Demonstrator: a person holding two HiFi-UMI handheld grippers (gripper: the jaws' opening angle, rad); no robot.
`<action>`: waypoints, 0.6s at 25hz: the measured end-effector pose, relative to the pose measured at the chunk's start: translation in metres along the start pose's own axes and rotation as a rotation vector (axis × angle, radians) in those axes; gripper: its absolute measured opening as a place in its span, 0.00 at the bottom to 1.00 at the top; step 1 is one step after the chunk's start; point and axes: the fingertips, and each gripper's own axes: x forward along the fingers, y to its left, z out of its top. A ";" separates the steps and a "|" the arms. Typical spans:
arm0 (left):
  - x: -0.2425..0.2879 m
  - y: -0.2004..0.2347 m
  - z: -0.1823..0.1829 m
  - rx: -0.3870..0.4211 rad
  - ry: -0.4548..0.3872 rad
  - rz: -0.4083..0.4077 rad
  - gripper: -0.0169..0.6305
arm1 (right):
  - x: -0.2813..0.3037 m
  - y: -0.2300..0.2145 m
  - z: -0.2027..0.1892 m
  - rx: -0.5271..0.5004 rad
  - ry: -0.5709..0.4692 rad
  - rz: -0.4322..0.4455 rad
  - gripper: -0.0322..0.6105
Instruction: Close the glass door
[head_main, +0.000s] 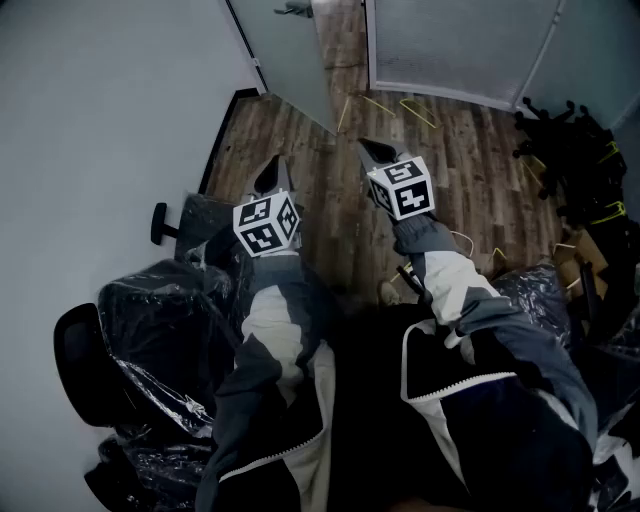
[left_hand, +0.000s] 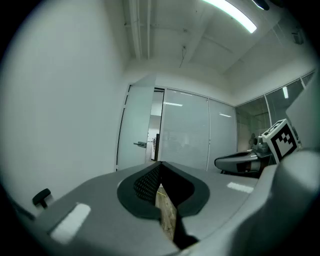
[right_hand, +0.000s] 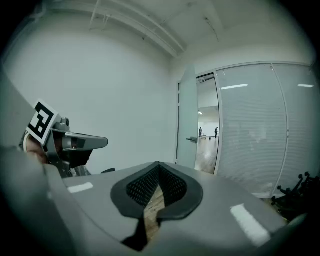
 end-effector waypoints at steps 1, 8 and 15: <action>0.000 0.000 0.000 0.005 0.001 -0.002 0.03 | 0.001 0.000 0.000 0.004 -0.001 -0.001 0.05; 0.002 -0.005 0.005 0.016 -0.005 -0.013 0.03 | 0.002 -0.002 0.000 0.018 -0.008 0.003 0.05; 0.004 -0.007 0.002 0.008 -0.008 -0.030 0.03 | -0.002 -0.003 0.000 0.019 -0.019 0.002 0.06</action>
